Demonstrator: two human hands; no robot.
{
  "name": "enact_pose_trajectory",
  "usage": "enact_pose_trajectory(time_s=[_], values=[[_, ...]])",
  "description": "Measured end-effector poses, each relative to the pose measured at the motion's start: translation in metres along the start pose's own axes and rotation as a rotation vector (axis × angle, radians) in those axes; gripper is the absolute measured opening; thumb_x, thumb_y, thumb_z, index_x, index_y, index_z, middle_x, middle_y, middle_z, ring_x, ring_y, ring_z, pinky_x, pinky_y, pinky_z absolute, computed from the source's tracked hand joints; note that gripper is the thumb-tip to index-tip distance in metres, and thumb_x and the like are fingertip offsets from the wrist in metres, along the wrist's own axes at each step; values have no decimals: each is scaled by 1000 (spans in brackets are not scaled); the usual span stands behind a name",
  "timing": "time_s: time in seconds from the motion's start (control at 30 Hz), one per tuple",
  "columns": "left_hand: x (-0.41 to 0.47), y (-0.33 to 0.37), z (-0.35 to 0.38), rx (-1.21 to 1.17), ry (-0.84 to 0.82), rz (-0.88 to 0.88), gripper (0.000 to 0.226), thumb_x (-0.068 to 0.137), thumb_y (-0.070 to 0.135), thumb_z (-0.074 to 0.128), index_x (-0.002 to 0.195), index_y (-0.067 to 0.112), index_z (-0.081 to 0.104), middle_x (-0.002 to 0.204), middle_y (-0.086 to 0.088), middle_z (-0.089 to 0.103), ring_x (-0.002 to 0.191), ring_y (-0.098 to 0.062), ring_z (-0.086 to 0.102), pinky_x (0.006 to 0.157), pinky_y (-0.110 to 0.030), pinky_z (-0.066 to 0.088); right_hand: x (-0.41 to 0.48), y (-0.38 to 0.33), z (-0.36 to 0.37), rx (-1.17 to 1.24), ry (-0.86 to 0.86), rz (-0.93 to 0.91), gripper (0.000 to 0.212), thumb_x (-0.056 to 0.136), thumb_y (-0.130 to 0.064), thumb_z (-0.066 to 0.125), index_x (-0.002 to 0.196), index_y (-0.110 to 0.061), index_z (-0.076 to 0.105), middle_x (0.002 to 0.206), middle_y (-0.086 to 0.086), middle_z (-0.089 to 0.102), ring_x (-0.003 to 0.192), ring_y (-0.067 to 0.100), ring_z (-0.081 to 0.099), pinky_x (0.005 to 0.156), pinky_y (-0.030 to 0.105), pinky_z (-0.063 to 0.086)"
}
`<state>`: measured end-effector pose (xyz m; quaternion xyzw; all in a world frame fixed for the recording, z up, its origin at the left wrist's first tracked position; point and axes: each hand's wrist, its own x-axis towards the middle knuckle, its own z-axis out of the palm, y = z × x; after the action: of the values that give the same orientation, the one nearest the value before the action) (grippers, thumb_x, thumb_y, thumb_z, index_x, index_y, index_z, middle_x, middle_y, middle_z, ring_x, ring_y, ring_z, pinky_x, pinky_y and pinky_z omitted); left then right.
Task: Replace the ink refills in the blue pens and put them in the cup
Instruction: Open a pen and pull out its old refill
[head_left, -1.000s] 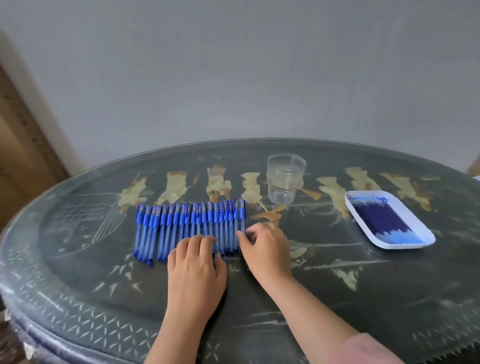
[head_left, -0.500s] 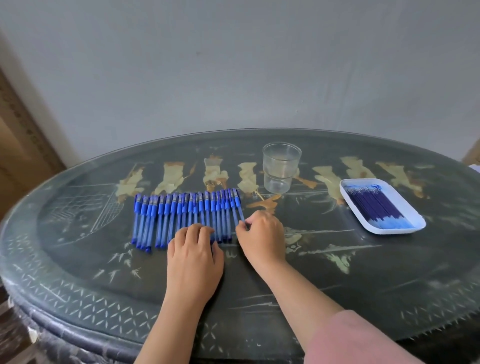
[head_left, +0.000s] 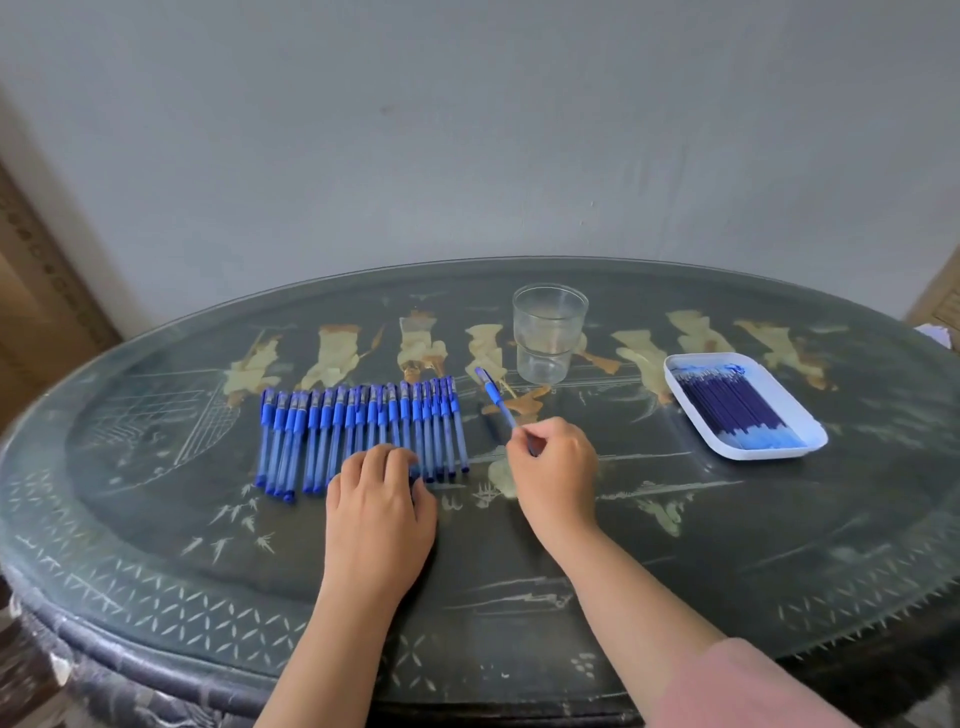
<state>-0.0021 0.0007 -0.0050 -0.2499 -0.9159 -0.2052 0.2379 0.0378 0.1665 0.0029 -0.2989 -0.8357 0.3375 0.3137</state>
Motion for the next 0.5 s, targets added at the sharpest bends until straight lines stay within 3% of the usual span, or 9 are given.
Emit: enact_pose_trajectory(time_s=[0.17,0.3,0.4,0.5], values=[[-2,2,-6,-117,13,81,38,82,13,72,119,9,63,116,-6,65,109,-27,60,92,-39,45,-14,31,-47,84,-114,-114,9,91,-14,64,83,-17,69,80,-13,59,77,3,53,66,11,39],[-5,16,-12,-263,-53,189,54,86,24,70,137,12,53,133,2,56,121,-16,48,106,-25,32,-20,51,-73,54,-223,-225,10,88,-13,69,84,-22,69,84,-15,61,83,3,57,76,19,46],[-8,27,-9,-302,-122,241,36,93,36,57,124,20,65,119,4,65,106,-18,61,92,-38,52,-19,54,-87,28,-316,-280,11,89,-12,67,86,-23,69,86,-16,60,86,2,55,76,11,41],[-10,31,-4,-412,-170,189,19,92,21,65,108,18,73,99,5,69,87,-17,64,78,-34,54,-18,59,-90,-6,-311,-354,9,89,-13,66,87,-22,68,85,-17,58,87,2,53,81,18,42]])
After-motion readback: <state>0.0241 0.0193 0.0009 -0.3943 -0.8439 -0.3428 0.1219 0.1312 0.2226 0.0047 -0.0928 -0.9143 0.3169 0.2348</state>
